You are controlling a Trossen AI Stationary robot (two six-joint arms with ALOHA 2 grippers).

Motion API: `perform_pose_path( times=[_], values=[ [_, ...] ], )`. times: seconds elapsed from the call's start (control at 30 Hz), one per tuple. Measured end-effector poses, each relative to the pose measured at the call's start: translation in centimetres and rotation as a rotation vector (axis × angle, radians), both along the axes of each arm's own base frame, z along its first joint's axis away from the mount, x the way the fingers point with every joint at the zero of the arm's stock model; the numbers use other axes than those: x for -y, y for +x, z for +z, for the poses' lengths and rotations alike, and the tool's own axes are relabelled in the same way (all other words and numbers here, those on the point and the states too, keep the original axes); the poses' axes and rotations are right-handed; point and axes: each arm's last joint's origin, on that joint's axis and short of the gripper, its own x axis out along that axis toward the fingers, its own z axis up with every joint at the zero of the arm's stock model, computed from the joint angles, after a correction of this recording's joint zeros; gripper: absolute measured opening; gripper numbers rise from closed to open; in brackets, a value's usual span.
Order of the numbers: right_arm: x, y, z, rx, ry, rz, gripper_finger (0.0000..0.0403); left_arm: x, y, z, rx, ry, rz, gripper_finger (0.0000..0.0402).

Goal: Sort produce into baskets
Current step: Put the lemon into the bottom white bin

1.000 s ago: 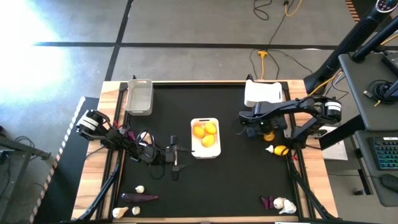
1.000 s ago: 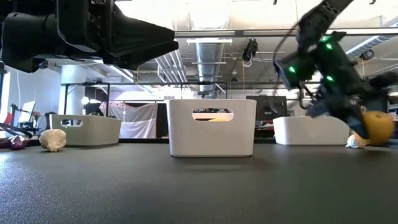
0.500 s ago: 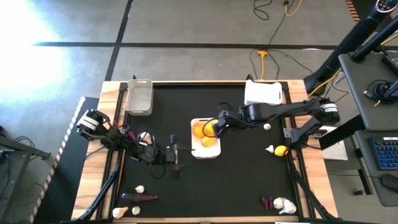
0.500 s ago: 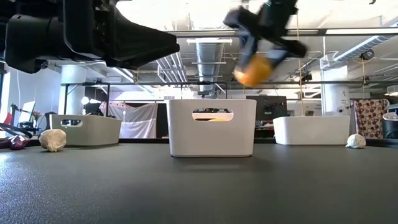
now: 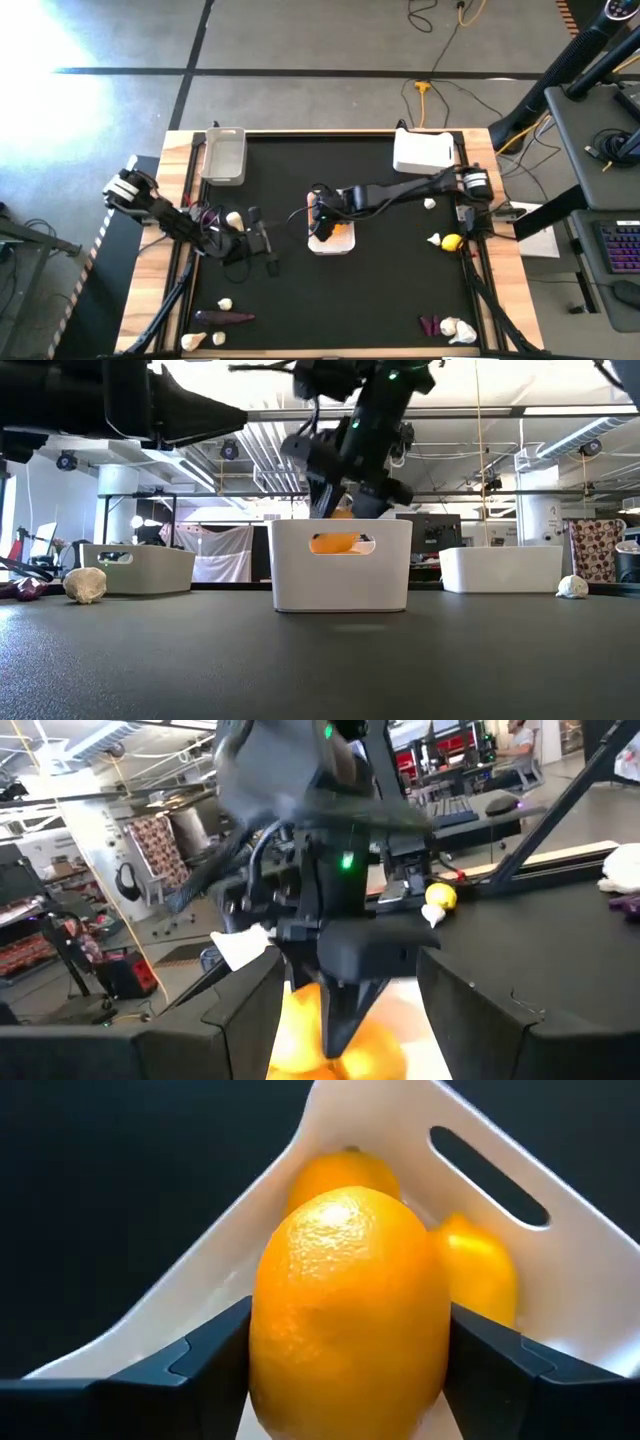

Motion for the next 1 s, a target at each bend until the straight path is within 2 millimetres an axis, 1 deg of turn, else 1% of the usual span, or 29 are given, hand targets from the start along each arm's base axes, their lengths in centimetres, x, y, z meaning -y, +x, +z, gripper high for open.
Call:
perform_pose_path(
  times=[0.07, 0.17, 0.3, 0.43, 0.7, 0.83, 1.0],
  values=[
    [0.1, 0.3, -0.3, -0.044, -0.002, 0.0, 0.027, -0.1, -0.1, -0.2, -0.009, 0.003, 0.001, 0.0212],
    [0.2, 0.9, -0.2, -0.063, -0.009, 0.015, 0.0274, -0.1, -0.1, -0.3, -0.011, -0.005, 0.0, 0.0212],
    [0.3, 1.4, 0.2, -0.051, -0.019, 0.017, 0.0284, -0.1, -0.1, -0.6, -0.029, -0.007, 0.0, 0.0212],
    [0.3, 1.6, 0.7, -0.039, -0.024, 0.028, 0.03, -0.1, -0.1, -0.7, -0.039, -0.004, -0.001, 0.0212],
    [0.2, 1.4, 0.8, -0.071, -0.025, 0.035, 0.0345, -0.1, -0.1, -0.7, -0.04, -0.003, -0.001, 0.0212],
    [0.2, 1.2, 1.6, -0.108, -0.027, 0.039, 0.0358, -0.1, -0.1, -0.8, -0.042, -0.004, -0.001, 0.0212],
    [-0.5, 0.9, 3.7, -0.146, -0.02, 0.046, 0.0361, -0.1, -0.1, -0.8, -0.046, -0.003, 0.0, 0.0212]
  ],
)
